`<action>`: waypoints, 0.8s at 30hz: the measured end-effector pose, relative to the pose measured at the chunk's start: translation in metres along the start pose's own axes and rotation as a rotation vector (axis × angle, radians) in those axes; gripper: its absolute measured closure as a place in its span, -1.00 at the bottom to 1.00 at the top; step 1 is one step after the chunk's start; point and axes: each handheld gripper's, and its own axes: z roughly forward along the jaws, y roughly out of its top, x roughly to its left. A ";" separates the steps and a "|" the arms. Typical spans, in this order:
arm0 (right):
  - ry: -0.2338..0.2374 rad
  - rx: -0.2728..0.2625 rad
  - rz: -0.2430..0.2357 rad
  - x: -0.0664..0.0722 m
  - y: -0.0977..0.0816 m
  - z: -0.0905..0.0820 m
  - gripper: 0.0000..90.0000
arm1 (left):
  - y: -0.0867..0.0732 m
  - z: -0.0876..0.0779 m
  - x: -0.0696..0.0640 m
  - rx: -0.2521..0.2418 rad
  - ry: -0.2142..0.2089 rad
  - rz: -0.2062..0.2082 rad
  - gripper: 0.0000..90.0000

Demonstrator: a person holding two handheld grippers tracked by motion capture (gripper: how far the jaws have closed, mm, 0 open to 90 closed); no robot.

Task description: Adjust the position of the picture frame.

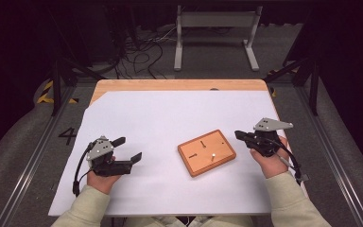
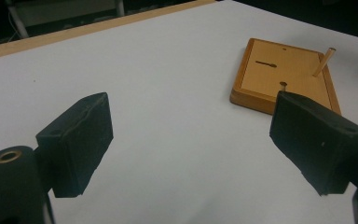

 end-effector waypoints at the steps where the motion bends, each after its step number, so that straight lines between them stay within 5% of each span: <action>1: -0.005 0.003 0.005 -0.001 -0.001 0.002 0.97 | 0.000 0.000 0.000 -0.001 -0.002 0.000 -0.70; 7: -0.032 0.033 0.012 -0.006 -0.004 0.009 1.00 | 0.000 0.000 -0.001 0.003 -0.001 0.000 -0.70; 14: -0.068 0.140 0.026 -0.012 -0.011 0.027 1.00 | -0.001 0.002 -0.001 0.009 0.003 -0.004 -0.70; 24: -0.054 0.280 0.021 -0.012 -0.026 0.047 1.00 | -0.001 0.002 -0.001 0.021 0.003 0.003 -0.69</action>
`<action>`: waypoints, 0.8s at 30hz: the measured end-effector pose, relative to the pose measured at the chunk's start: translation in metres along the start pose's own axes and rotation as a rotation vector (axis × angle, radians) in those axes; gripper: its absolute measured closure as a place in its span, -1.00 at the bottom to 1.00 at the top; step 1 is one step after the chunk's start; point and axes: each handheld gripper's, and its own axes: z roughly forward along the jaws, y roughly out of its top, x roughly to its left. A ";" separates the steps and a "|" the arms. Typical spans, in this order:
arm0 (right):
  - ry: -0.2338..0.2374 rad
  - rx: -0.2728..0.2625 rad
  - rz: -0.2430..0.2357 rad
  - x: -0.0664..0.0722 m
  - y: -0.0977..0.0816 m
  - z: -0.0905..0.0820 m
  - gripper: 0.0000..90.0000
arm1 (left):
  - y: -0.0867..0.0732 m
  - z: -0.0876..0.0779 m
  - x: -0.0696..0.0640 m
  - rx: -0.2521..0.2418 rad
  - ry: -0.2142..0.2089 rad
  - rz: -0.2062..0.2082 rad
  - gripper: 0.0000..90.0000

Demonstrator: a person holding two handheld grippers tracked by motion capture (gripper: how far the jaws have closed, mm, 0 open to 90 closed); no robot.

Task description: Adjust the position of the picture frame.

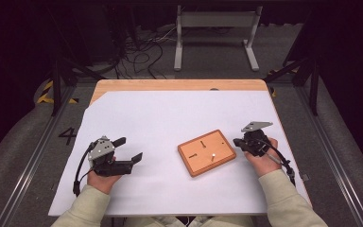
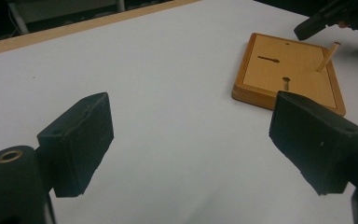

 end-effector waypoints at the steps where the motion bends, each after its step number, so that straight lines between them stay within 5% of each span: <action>1: 0.002 0.013 -0.001 0.000 -0.001 0.002 1.00 | 0.000 0.000 0.000 0.000 0.000 0.001 -0.69; 9: 0.015 0.058 -0.021 0.008 -0.001 0.008 1.00 | 0.000 0.000 -0.001 0.006 -0.001 -0.004 -0.69; 24: 0.074 0.067 0.056 0.013 -0.003 0.004 1.00 | 0.000 0.001 0.000 0.008 -0.001 0.003 -0.69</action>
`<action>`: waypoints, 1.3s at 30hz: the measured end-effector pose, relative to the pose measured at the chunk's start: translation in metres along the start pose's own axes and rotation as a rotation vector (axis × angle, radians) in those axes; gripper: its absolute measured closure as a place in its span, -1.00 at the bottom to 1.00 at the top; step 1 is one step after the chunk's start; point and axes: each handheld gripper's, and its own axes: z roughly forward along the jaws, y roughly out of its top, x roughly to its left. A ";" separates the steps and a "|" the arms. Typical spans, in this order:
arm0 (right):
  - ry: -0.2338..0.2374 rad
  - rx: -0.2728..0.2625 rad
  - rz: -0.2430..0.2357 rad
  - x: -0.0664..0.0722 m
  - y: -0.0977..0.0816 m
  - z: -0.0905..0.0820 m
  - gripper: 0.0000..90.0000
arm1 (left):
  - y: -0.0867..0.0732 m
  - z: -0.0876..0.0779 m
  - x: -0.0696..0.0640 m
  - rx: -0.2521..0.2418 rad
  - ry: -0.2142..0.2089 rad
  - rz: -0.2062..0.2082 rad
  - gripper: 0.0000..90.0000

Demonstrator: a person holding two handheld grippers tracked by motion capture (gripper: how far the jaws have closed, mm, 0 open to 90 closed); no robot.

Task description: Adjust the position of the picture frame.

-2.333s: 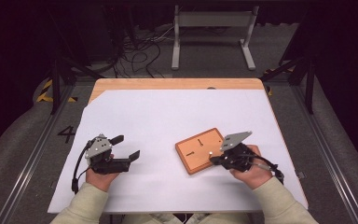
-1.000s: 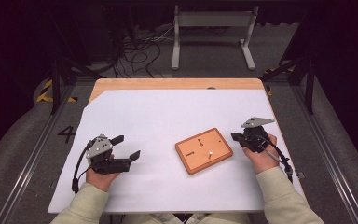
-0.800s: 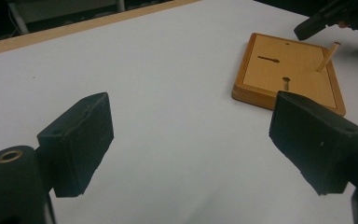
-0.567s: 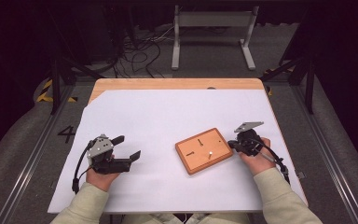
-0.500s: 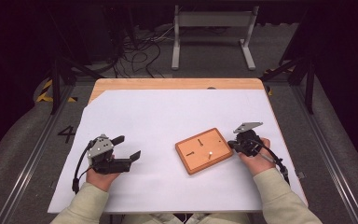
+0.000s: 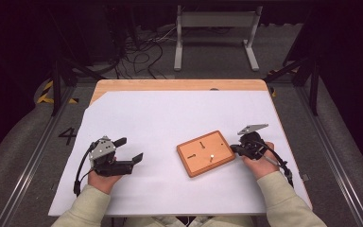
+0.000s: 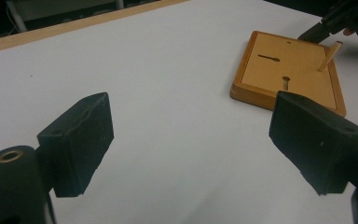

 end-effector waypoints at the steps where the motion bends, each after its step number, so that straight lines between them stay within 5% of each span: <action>1: 0.007 0.003 -0.008 0.003 0.000 0.000 1.00 | 0.000 0.000 0.000 0.000 0.000 -0.001 -0.69; 19: 0.186 0.087 -0.196 0.066 0.002 0.005 1.00 | 0.001 0.000 0.000 -0.002 -0.012 -0.004 -0.69; 26: 0.225 0.089 -0.214 0.070 0.003 0.006 1.00 | 0.001 0.000 -0.002 0.005 -0.048 0.008 -0.54; 32: 0.191 0.002 -0.209 0.063 0.007 -0.010 1.00 | 0.003 0.002 -0.008 0.020 -0.105 0.028 -0.32; 39: 0.147 -0.176 -0.202 0.052 0.008 -0.031 0.83 | 0.008 0.002 -0.017 0.008 -0.149 0.048 -0.29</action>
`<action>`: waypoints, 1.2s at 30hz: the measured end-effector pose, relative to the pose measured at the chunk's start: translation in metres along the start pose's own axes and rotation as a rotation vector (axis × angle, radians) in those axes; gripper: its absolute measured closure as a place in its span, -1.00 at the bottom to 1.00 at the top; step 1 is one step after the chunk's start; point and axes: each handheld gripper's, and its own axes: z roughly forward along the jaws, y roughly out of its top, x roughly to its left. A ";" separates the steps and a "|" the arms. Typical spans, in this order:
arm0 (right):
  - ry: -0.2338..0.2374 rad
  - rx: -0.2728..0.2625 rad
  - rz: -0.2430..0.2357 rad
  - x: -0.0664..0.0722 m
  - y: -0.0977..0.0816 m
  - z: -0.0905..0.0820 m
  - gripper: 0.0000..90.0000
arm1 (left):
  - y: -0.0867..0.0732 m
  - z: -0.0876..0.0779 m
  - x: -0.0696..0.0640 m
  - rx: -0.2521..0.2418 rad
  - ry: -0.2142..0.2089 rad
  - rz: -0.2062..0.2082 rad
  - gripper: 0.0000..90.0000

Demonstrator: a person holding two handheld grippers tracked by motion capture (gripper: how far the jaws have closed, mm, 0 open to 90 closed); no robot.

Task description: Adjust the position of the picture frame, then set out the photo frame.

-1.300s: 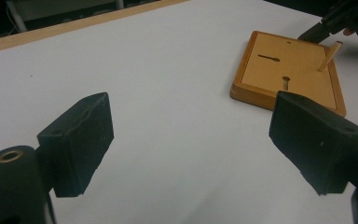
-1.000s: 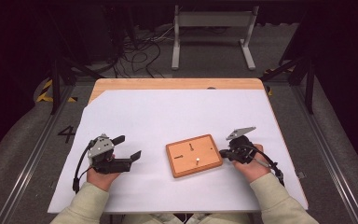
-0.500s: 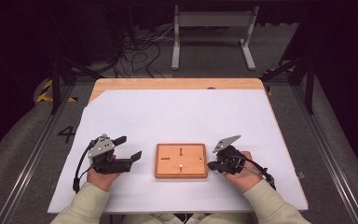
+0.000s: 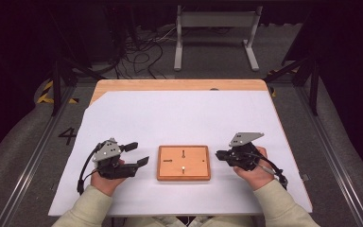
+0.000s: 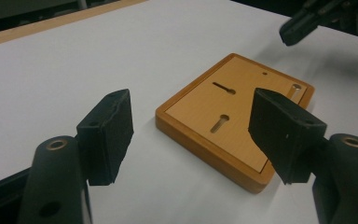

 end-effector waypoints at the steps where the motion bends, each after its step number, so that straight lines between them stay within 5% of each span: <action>1: -0.005 -0.026 0.004 -0.002 0.000 -0.004 0.83 | 0.001 0.000 -0.002 -0.002 -0.006 0.005 -0.29; 7: -0.043 -0.109 0.035 -0.015 -0.003 -0.019 0.63 | 0.006 0.004 -0.011 -0.004 -0.047 0.022 -0.27; 15: -0.059 -0.120 0.057 -0.021 -0.006 -0.022 0.54 | 0.013 0.014 -0.019 0.045 -0.091 0.005 -0.36; 24: -0.063 -0.132 0.075 -0.024 -0.008 -0.024 0.51 | 0.023 0.034 -0.033 0.102 -0.155 0.016 -0.08; 36: -0.061 -0.125 0.075 -0.024 -0.010 -0.022 0.51 | 0.028 0.053 -0.046 0.086 -0.166 0.032 0.00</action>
